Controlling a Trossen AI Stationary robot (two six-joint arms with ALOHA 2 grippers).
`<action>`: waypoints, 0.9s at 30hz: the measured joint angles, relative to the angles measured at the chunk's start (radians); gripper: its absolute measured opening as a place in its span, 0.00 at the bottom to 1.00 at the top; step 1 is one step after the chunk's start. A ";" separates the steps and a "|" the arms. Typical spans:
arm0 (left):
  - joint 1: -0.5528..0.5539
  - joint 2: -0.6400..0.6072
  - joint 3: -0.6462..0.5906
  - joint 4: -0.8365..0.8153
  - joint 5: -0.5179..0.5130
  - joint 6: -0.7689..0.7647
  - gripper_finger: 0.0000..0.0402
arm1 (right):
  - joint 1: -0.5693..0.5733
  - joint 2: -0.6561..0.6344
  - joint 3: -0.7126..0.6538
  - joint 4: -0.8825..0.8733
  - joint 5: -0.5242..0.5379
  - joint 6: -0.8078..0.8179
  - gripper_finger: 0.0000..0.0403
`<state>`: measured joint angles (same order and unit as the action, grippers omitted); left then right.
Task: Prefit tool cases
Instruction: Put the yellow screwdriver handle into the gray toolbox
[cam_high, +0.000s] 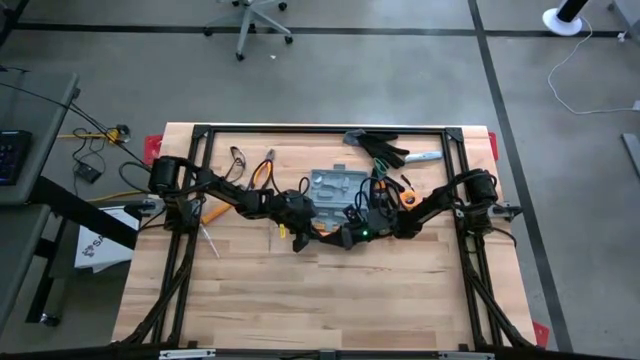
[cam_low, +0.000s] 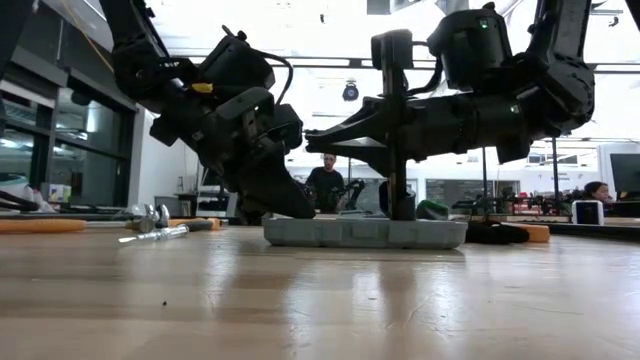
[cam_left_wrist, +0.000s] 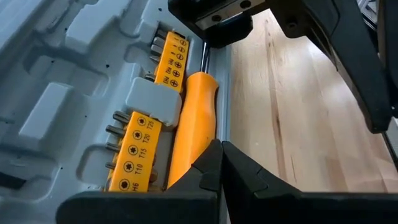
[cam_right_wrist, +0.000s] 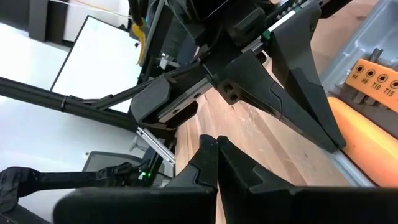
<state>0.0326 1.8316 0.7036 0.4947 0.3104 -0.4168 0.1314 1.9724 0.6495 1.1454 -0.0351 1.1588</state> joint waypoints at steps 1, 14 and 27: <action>0.000 -0.001 0.000 0.002 0.001 0.000 0.00 | 0.000 0.000 -0.001 0.006 -0.002 -0.003 0.00; 0.000 -0.060 0.002 0.007 0.003 0.028 0.02 | 0.000 0.002 -0.002 0.049 -0.007 -0.008 0.00; -0.001 -0.068 0.002 -0.135 -0.044 0.138 0.00 | 0.000 -0.076 -0.001 0.092 -0.007 -0.034 0.00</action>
<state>0.0320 1.7634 0.7059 0.3592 0.2662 -0.2791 0.1314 1.8960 0.6483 1.2376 -0.0422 1.1253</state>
